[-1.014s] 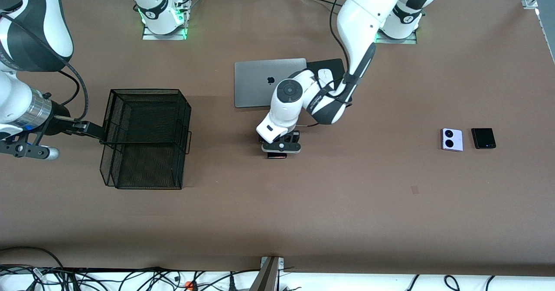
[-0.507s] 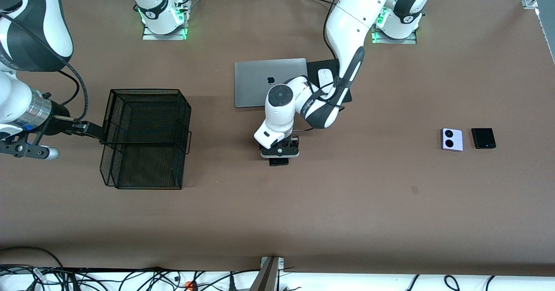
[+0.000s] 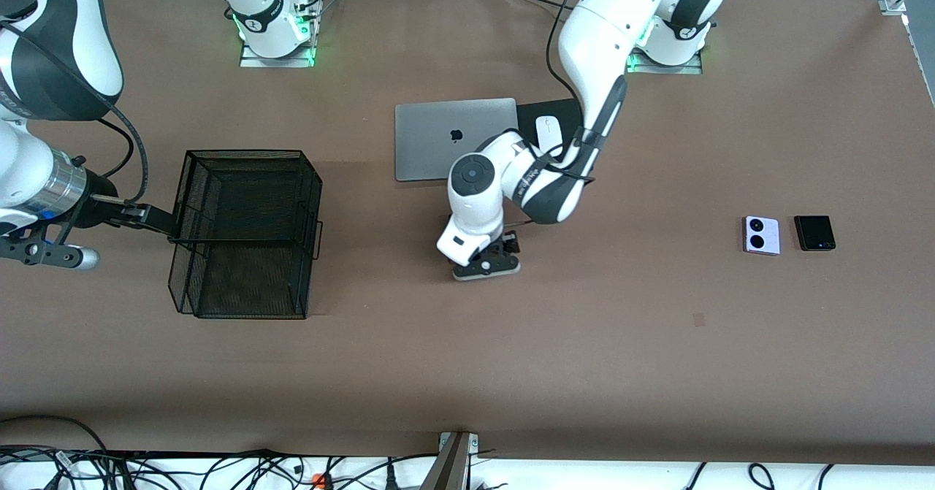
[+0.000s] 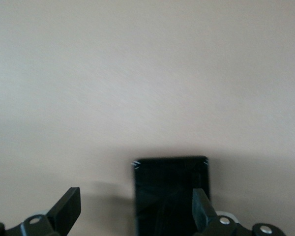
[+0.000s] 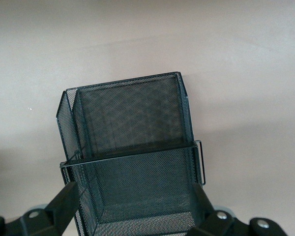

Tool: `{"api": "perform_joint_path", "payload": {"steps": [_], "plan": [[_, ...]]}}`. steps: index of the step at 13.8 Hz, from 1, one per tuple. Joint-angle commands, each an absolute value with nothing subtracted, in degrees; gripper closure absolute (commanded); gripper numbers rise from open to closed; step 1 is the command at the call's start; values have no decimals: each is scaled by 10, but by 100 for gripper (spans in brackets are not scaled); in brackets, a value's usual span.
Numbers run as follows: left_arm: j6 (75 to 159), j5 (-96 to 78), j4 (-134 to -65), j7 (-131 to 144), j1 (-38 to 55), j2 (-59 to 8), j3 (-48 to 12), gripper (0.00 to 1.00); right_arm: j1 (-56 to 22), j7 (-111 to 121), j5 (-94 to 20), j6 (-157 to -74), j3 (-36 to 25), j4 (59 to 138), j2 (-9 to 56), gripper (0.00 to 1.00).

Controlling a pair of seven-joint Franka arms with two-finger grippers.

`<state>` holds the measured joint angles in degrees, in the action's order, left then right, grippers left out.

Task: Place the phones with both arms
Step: 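Carry the slab beside the laptop and release it with the left gripper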

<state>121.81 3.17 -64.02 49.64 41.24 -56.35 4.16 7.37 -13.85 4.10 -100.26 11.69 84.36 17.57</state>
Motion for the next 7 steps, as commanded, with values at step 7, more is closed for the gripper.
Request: {"api": "perform_joint_path", "payload": {"steps": [7], "plan": [[1144,6,-900,225,301,-363,41,0,70,-145,32,-998,120,834,178,0]]}}
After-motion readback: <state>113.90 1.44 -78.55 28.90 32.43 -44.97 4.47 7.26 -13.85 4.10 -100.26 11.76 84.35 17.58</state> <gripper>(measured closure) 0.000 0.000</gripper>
